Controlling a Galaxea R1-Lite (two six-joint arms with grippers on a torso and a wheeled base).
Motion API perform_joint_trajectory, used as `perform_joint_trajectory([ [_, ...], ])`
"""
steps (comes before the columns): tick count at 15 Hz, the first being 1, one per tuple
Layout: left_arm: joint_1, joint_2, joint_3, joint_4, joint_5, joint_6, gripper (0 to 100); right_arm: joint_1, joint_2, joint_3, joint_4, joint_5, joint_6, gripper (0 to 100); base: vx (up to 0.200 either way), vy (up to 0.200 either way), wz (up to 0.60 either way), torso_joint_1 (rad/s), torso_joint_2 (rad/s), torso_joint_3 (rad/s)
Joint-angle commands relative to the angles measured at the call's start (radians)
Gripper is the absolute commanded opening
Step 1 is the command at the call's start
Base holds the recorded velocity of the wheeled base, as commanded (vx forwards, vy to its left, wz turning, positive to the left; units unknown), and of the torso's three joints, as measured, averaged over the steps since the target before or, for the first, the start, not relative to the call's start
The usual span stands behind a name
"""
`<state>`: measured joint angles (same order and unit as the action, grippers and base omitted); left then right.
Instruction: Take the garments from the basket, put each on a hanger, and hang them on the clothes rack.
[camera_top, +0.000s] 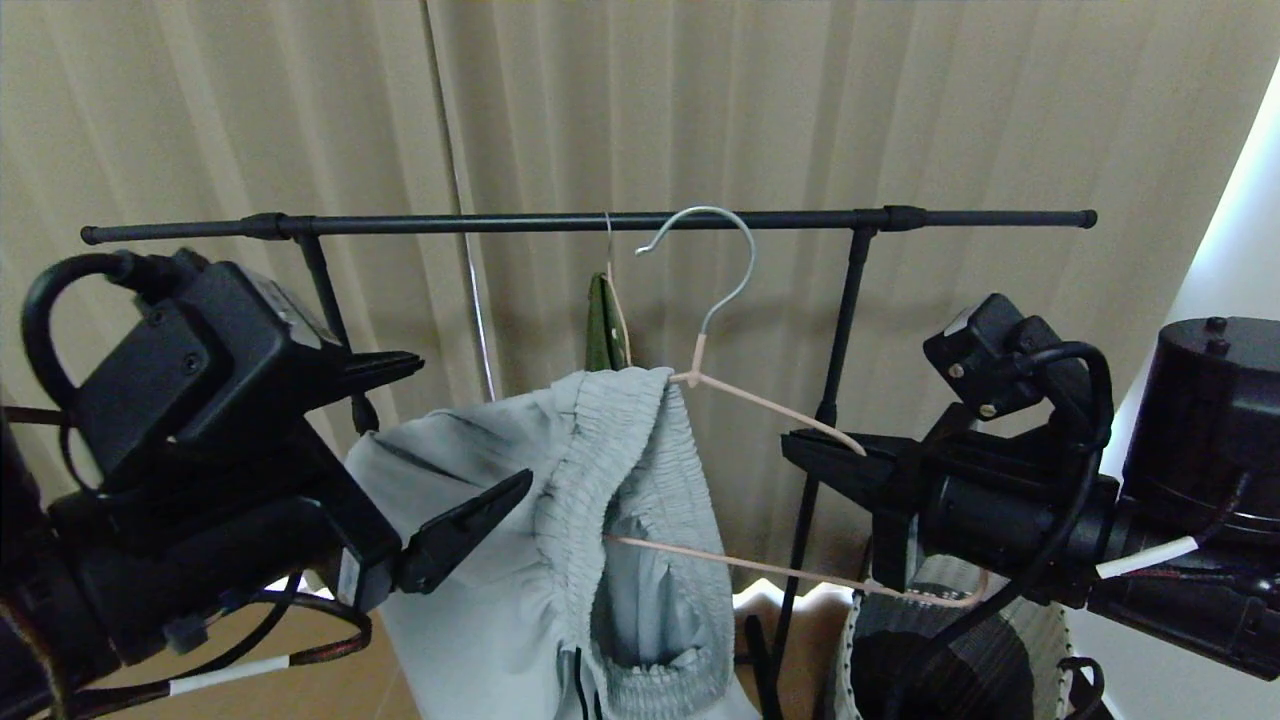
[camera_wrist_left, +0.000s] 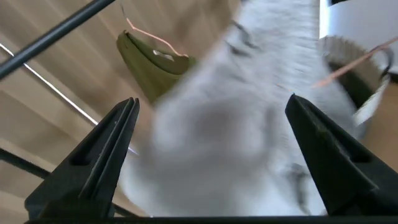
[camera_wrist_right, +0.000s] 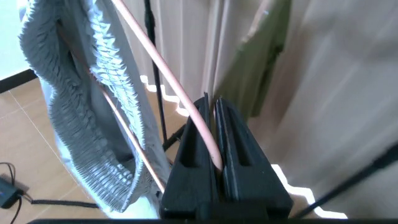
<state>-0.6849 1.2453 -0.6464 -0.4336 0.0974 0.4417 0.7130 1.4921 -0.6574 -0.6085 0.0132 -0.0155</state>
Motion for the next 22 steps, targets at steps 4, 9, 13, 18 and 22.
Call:
perform_joint_trajectory([
  [4, 0.033, 0.157, -0.059, -0.027, 0.001, 0.155, 100, 0.0, -0.004, -0.005, -0.002, 0.028, -0.021, 0, 0.0, 0.0, 0.0, 0.0, 0.0, 0.0],
  [9, 0.031, 0.178, -0.056, -0.091, -0.001, 0.163, 100, 0.002, -0.006, 0.001, -0.002, 0.079, -0.06, 0, 0.0, 0.0, 0.0, 0.0, 0.0, 0.0],
  [13, 0.031, 0.175, -0.05, -0.091, -0.001, 0.161, 0, 0.005, -0.007, 0.001, -0.002, 0.091, -0.06, 0, 0.0, 0.0, 0.0, 0.0, 0.0, 0.0],
  [18, 0.033, 0.169, -0.036, -0.093, 0.001, 0.16, 0, 0.005, -0.006, 0.004, -0.027, 0.09, -0.06, 0, 0.0, 0.0, 0.0, 0.0, 0.0, 0.0],
  [22, 0.034, 0.163, -0.001, -0.163, 0.002, 0.161, 0, 0.005, -0.003, 0.001, -0.06, 0.093, -0.06, 0, 0.0, 0.0, 0.0, 0.0, 0.0, 0.0],
])
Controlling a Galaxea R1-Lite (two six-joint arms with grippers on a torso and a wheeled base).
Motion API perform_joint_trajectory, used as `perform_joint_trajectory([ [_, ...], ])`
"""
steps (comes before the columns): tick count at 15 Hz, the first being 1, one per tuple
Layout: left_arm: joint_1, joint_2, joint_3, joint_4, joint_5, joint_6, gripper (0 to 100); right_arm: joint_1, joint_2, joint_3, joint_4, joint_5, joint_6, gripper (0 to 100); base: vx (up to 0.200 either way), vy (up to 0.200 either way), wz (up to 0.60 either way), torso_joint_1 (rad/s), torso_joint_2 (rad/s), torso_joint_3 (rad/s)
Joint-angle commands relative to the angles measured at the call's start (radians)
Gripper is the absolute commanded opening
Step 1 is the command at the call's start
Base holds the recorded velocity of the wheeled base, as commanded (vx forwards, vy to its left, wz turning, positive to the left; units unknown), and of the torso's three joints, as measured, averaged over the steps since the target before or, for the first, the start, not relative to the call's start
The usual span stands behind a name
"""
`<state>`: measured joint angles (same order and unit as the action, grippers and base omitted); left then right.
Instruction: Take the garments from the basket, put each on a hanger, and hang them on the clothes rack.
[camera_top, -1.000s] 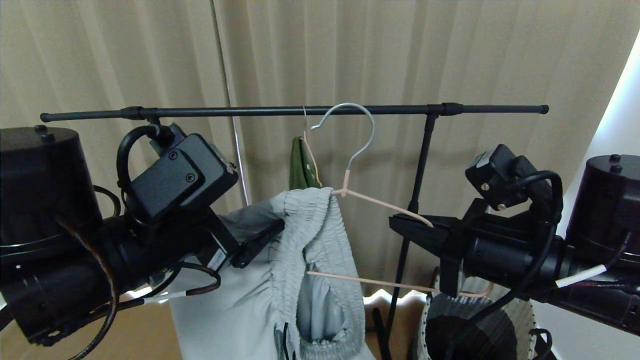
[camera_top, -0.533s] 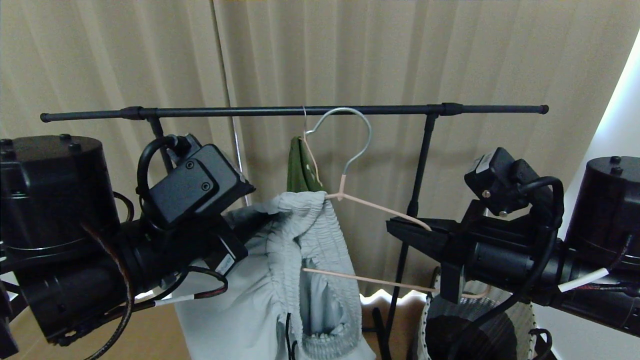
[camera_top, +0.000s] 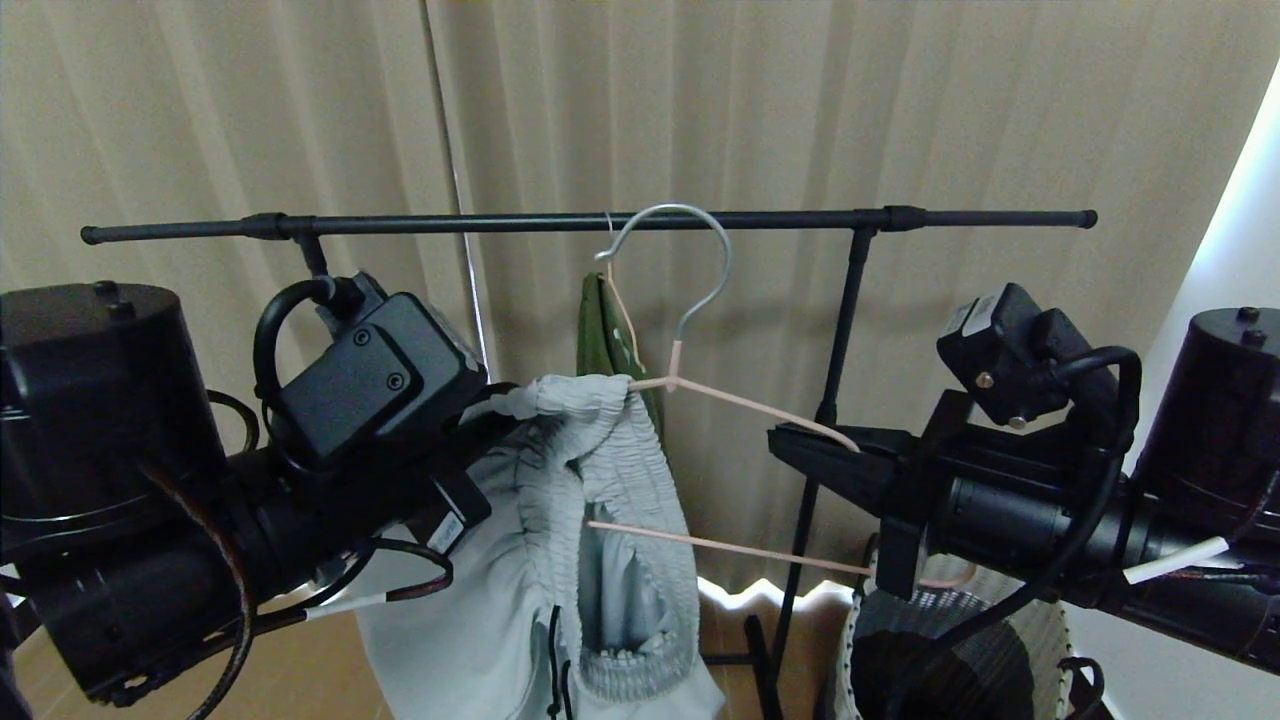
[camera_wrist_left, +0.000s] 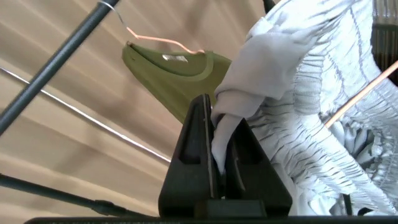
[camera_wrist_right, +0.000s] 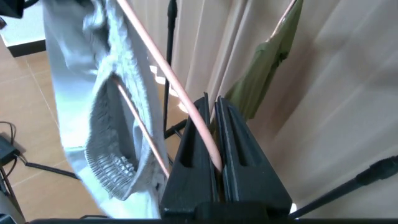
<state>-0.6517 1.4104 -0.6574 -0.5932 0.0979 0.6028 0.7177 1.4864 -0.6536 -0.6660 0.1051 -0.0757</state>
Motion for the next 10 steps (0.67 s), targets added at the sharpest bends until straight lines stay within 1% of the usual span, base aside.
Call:
perform_joint_trajectory([
  [1, 0.003, -0.002, 0.01, -0.007, 0.003, -0.001, 0, 0.0, 0.006, -0.004, -0.003, 0.001, 0.001, 0, 0.0, 0.0, 0.0, 0.0, 0.0, 0.0],
  [3, 0.004, -0.002, 0.01, -0.007, 0.003, -0.005, 0, 0.0, 0.008, -0.008, -0.003, 0.001, 0.001, 0, 0.0, 0.0, 0.0, 0.0, 0.0, 0.0],
  [4, 0.018, -0.001, 0.012, -0.005, 0.005, -0.005, 0, 0.0, 0.008, -0.003, -0.003, -0.001, -0.001, 100, 0.0, 0.0, 0.0, 0.0, 0.0, 0.0],
  [6, 0.043, -0.002, 0.021, -0.005, 0.022, -0.006, 0, 0.0, 0.005, 0.0, -0.004, -0.005, -0.002, 100, 0.0, 0.0, 0.0, 0.0, 0.0, 0.0],
  [7, 0.064, -0.011, 0.041, -0.005, 0.069, -0.006, 0, -0.001, -0.001, 0.003, -0.011, -0.008, -0.004, 100, 0.0, 0.0, 0.0, 0.0, 0.0, 0.0],
  [9, 0.067, -0.039, 0.081, -0.007, 0.181, -0.008, 0, -0.012, -0.005, 0.002, -0.011, -0.018, -0.006, 100, 0.0, 0.0, 0.0, 0.0, 0.0, 0.0],
  [10, 0.067, -0.057, 0.093, -0.005, 0.21, -0.008, 0, -0.014, -0.003, 0.0, -0.011, -0.019, -0.006, 100, 0.0, 0.0, 0.0, 0.0, 0.0, 0.0],
])
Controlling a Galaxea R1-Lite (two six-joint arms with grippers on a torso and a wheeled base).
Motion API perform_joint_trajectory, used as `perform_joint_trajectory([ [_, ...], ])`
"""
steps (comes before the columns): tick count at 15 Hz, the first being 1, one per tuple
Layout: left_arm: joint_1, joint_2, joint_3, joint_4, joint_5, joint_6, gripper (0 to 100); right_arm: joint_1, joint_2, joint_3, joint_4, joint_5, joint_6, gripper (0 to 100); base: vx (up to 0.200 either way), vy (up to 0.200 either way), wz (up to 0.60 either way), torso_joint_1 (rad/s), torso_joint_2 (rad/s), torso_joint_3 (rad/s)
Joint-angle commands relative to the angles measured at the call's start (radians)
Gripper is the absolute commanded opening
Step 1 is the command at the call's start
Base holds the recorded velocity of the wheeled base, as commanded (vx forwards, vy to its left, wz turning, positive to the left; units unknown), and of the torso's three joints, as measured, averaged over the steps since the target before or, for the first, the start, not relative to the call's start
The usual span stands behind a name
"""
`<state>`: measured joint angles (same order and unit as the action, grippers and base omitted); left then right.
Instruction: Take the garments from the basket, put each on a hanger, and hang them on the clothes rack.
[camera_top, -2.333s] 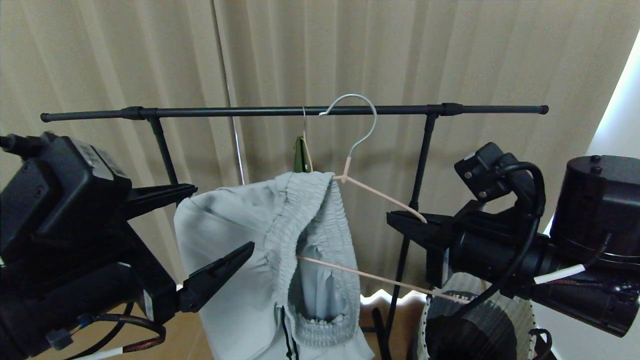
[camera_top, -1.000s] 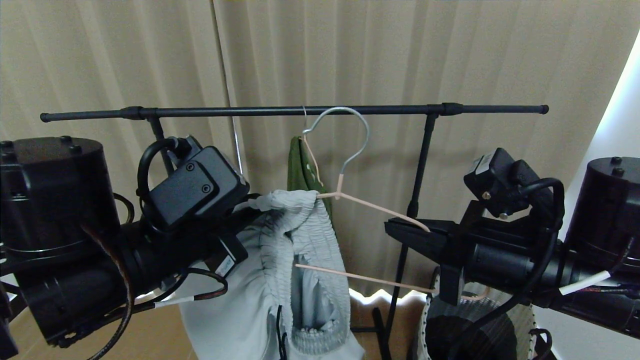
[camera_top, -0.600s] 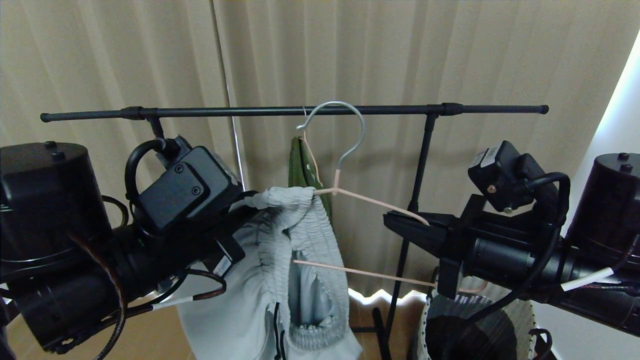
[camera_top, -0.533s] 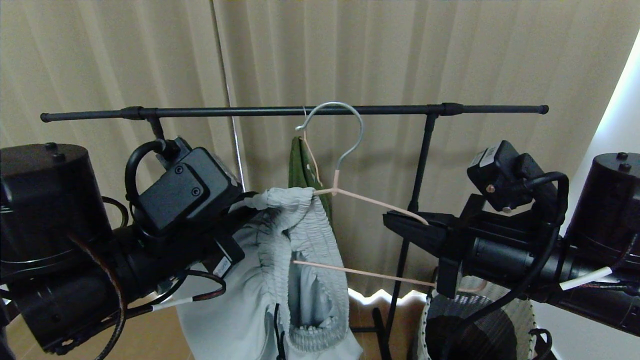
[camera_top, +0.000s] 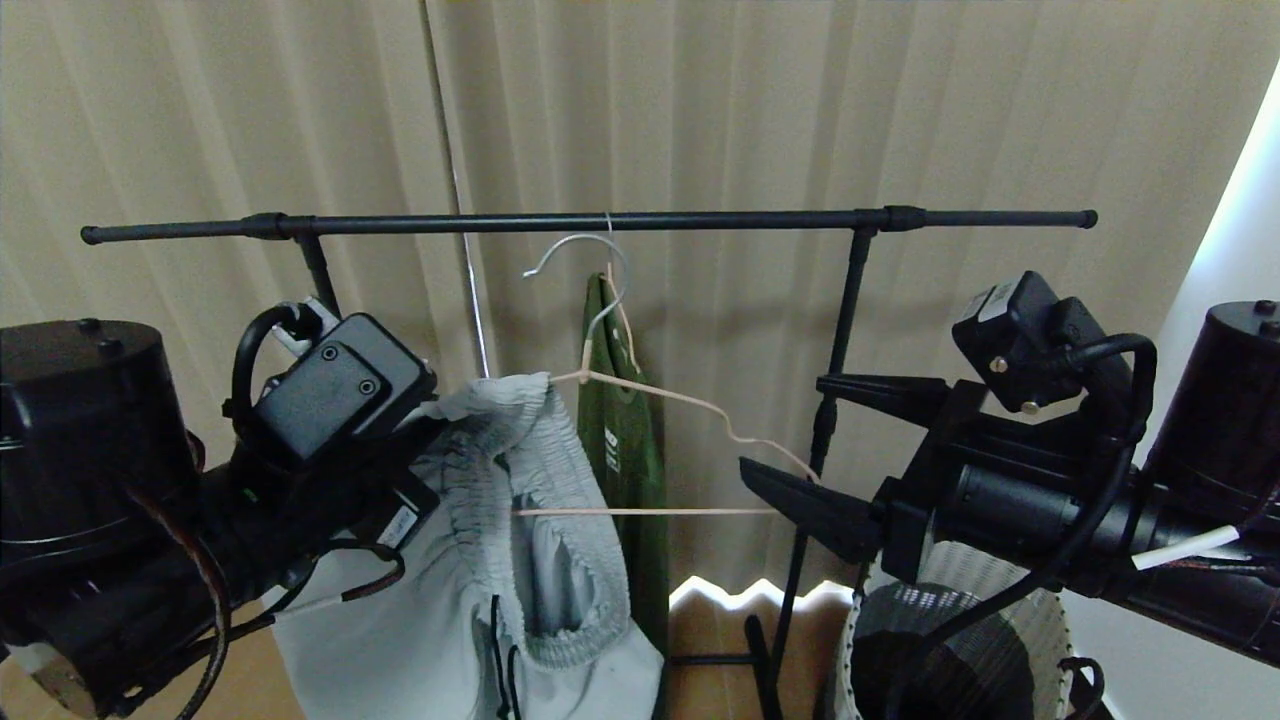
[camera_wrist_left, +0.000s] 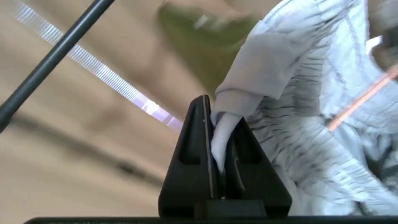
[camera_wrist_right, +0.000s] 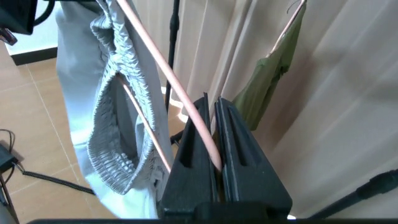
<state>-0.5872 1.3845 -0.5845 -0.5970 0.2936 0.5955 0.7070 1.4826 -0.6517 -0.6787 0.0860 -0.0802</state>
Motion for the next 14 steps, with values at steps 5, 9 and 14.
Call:
perform_joint_trajectory([
  [5, 0.089, -0.074, 0.018, -0.001, 0.082, -0.025, 0, 0.005, -0.013, 0.003, 0.004, 0.0, -0.001, 100, 0.0, 0.0, 0.0, 0.0, 0.0, 0.0],
  [9, 0.092, -0.067, 0.002, -0.001, 0.102, -0.135, 0, 0.071, 0.015, 0.004, 0.008, 0.001, 0.004, 100, 0.0, 0.0, 0.0, 0.0, 0.0, 0.0],
  [14, -0.003, -0.062, -0.074, -0.003, 0.09, -0.304, 0, 0.154, 0.147, -0.032, 0.001, -0.04, 0.01, 100, 0.0, 0.0, 0.0, 0.0, 0.0, 0.0],
])
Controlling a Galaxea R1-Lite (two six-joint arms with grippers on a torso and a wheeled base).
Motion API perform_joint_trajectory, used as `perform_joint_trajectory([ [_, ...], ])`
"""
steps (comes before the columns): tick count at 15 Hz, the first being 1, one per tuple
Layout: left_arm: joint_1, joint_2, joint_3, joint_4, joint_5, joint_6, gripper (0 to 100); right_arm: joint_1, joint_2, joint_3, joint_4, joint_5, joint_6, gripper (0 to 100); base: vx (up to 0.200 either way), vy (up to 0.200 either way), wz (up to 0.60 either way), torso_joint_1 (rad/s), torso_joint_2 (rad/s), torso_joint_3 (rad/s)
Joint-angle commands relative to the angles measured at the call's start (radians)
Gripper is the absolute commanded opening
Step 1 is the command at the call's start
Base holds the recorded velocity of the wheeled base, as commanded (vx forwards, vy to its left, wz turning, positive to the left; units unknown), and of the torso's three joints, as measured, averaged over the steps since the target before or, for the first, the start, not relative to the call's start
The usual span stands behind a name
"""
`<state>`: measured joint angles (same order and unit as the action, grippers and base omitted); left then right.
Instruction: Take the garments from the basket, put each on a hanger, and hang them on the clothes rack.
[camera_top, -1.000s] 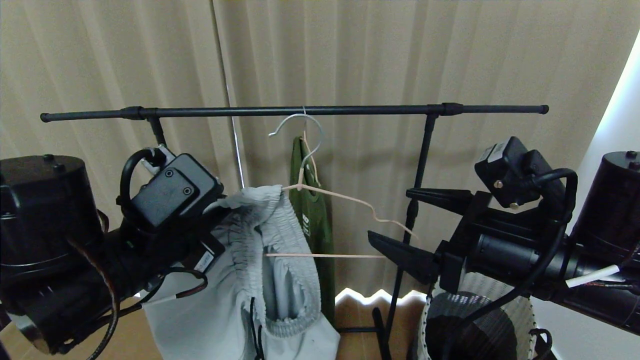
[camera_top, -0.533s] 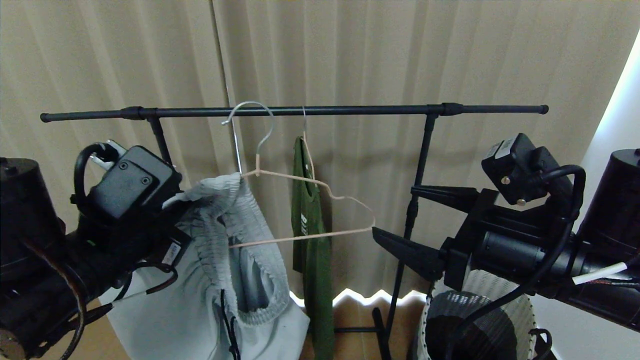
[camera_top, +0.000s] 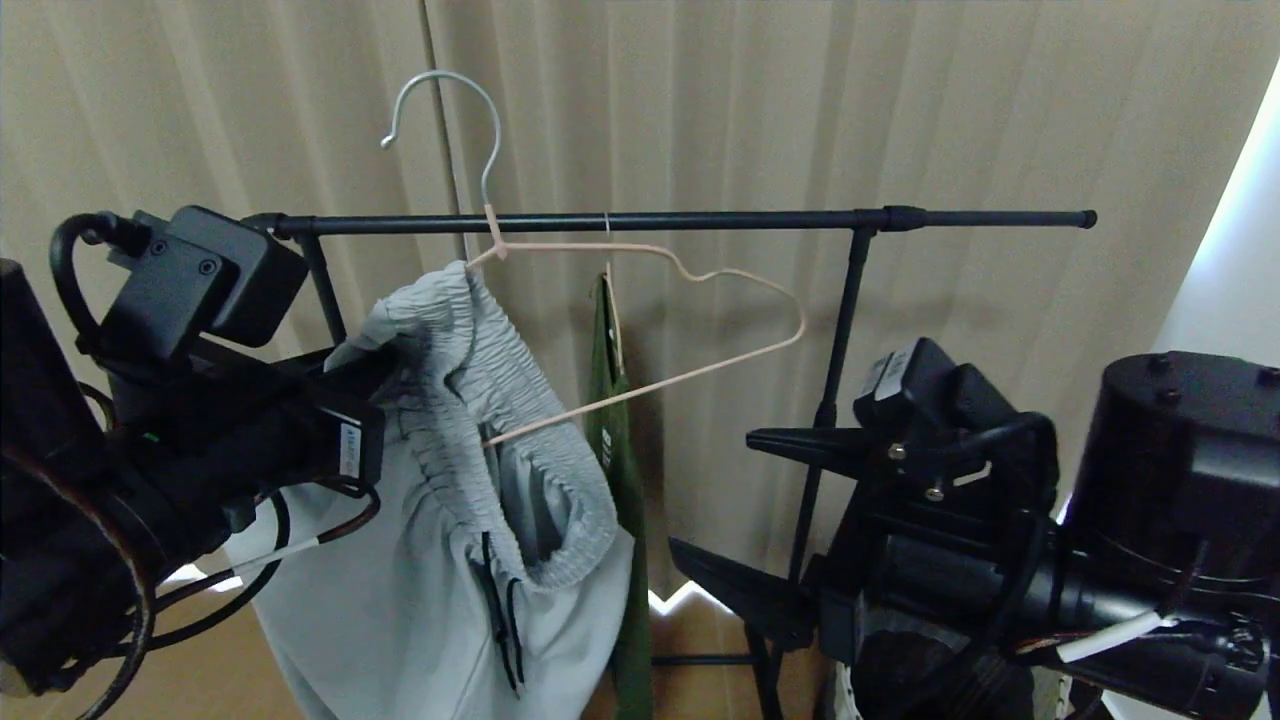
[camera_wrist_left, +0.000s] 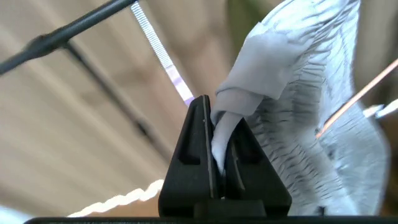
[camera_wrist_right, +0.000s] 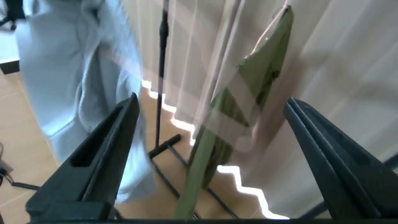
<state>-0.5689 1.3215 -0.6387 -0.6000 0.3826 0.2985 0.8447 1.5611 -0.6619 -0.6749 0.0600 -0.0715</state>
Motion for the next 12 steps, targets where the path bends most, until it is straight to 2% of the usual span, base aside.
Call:
perform_joint_trajectory([
  [1, -0.032, 0.001, -0.03, 0.0, -0.001, -0.013, 0, 0.022, 0.085, -0.035, -0.003, -0.025, 0.009, 100, 0.0, 0.0, 0.0, 0.0, 0.0, 0.0],
  [10, -0.118, -0.007, -0.093, -0.004, -0.004, -0.019, 0, 0.02, 0.159, -0.061, -0.005, -0.068, 0.045, 100, 0.0, 0.0, 0.0, 0.0, 0.0, 0.0],
  [11, -0.126, -0.007, -0.093, -0.004, -0.004, -0.019, 0, 0.019, 0.166, -0.062, -0.015, -0.068, 0.058, 0, 0.0, 0.0, 0.0, 0.0, 0.0, 0.0],
  [12, -0.129, -0.007, -0.093, -0.004, -0.004, -0.019, 0, 0.017, 0.174, -0.061, -0.031, -0.068, 0.062, 0, 0.0, 0.0, 0.0, 0.0, 0.0, 0.0],
])
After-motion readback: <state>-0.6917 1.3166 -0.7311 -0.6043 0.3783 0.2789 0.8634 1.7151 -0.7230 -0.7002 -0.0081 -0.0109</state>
